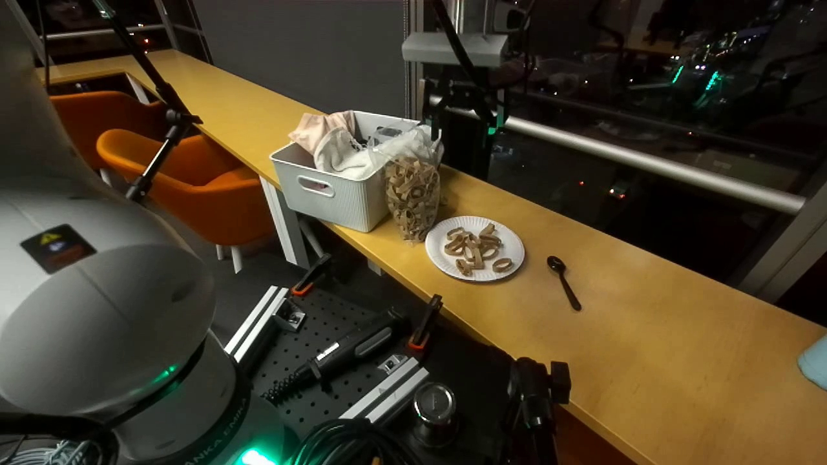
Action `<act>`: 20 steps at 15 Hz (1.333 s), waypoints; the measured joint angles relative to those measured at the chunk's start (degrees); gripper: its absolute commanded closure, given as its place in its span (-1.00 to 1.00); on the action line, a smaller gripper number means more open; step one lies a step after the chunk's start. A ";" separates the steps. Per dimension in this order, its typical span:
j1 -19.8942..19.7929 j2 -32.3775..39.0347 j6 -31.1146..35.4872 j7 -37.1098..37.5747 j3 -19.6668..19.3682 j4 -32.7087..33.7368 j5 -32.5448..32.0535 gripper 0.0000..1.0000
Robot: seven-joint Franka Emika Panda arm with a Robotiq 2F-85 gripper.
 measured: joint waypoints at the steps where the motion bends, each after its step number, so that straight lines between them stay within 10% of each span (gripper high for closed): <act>1: 0.09 3.92 0.01 -1.19 0.35 2.18 1.52 -1.00; 7: 1.53 17.67 -1.18 1.62 4.71 8.34 3.91 -1.00; 20: -3.83 23.60 0.70 11.15 2.11 6.01 7.78 -1.00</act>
